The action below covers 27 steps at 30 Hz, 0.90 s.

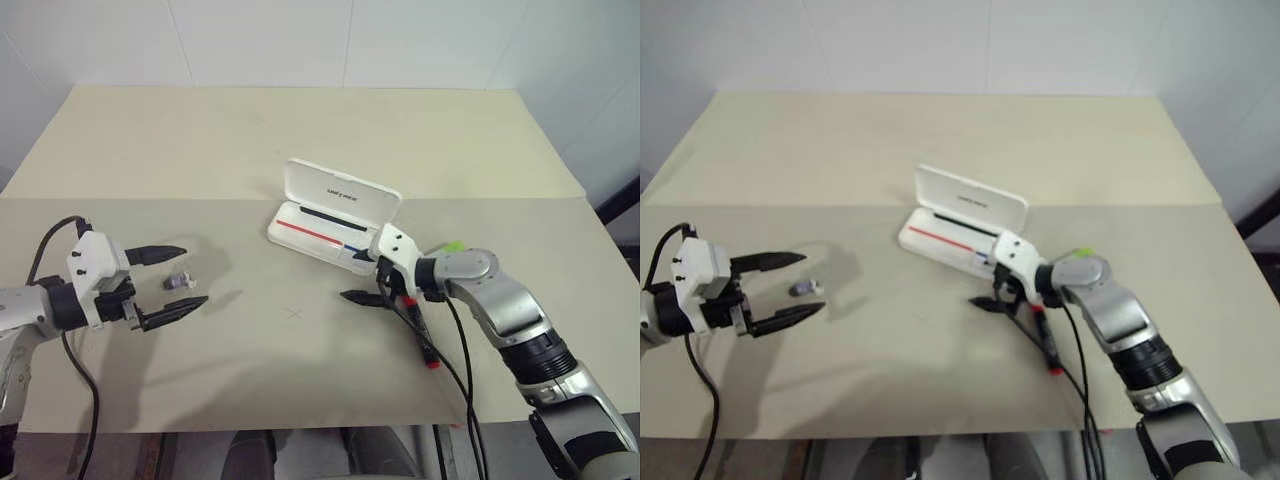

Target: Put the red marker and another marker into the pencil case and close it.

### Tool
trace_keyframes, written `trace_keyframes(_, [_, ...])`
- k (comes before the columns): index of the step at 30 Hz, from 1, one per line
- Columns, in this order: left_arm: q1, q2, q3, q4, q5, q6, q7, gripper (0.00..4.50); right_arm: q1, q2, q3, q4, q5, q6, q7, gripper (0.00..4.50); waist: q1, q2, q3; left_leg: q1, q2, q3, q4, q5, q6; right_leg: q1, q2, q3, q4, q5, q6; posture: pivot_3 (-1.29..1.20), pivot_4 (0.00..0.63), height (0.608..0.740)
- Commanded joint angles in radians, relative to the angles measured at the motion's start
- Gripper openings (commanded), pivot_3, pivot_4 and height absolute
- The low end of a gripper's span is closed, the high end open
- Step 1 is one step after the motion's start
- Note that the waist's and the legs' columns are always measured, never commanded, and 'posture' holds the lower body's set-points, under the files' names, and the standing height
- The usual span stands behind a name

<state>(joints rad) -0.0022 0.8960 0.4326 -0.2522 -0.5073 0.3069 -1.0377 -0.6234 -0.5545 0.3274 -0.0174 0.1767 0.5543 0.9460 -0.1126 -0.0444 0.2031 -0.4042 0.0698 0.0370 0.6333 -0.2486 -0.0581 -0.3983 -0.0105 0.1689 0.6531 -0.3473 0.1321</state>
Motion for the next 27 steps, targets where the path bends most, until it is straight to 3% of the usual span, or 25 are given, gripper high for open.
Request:
trace_keyframes(1, [0.021,-0.004,0.047,-0.05,-0.022,-0.001,0.014,4.48,-0.034,-0.004,0.016,-0.006,-0.011,0.018,0.033,4.5,0.0,0.0,0.0,0.0,0.0,0.0,0.0,0.0,0.0,0.0,0.0,0.0,0.0,0.0,0.0,0.0,0.15,0.74])
trace_keyframes(4, [0.02,-0.001,0.052,-0.054,-0.026,0.001,0.021,4.5,-0.052,-0.007,0.032,-0.006,-0.027,0.044,0.039,3.86,0.0,0.0,0.0,0.0,0.0,0.0,0.0,0.0,0.0,0.0,0.0,0.0,0.0,0.0,0.0,0.0,0.15,0.74])
trace_keyframes(14, [-0.033,-0.035,0.002,-0.021,0.003,-0.029,0.055,4.5,-0.087,0.023,0.025,0.041,-0.08,0.04,0.001,0.22,-0.001,0.0,0.0,0.0,0.0,0.0,-0.001,0.0,0.0,0.0,0.0,-0.001,0.0,0.0,-0.001,0.0,0.15,0.74])
trace_keyframes(15, [-0.04,-0.037,-0.002,-0.019,0.002,-0.03,0.058,4.5,-0.089,0.028,0.017,0.046,-0.079,0.028,-0.001,0.05,-0.002,0.0,0.0,0.0,0.0,0.0,-0.001,0.0,0.0,0.0,0.0,-0.001,0.0,0.0,-0.001,0.0,0.15,0.74])
trace_keyframes(22, [-0.07,-0.04,-0.015,0.008,0.003,-0.052,0.056,4.5,-0.067,0.032,-0.042,-0.042,-0.001,-0.021,0.054,0.05,-0.004,0.0,0.0,0.0,0.0,0.0,0.0,0.0,0.0,0.0,0.0,-0.001,0.001,0.0,-0.001,0.0,0.15,0.74])
trace_keyframes(27, [-0.1,-0.053,-0.022,0.034,-0.018,-0.084,0.026,4.5,0.006,-0.031,-0.061,-0.199,0.04,-0.051,0.109,0.05,0.001,0.0,0.0,0.0,0.0,-0.001,-0.002,0.0,-0.001,0.0,0.0,-0.001,0.0,-0.001,0.0,0.0,0.15,0.74])
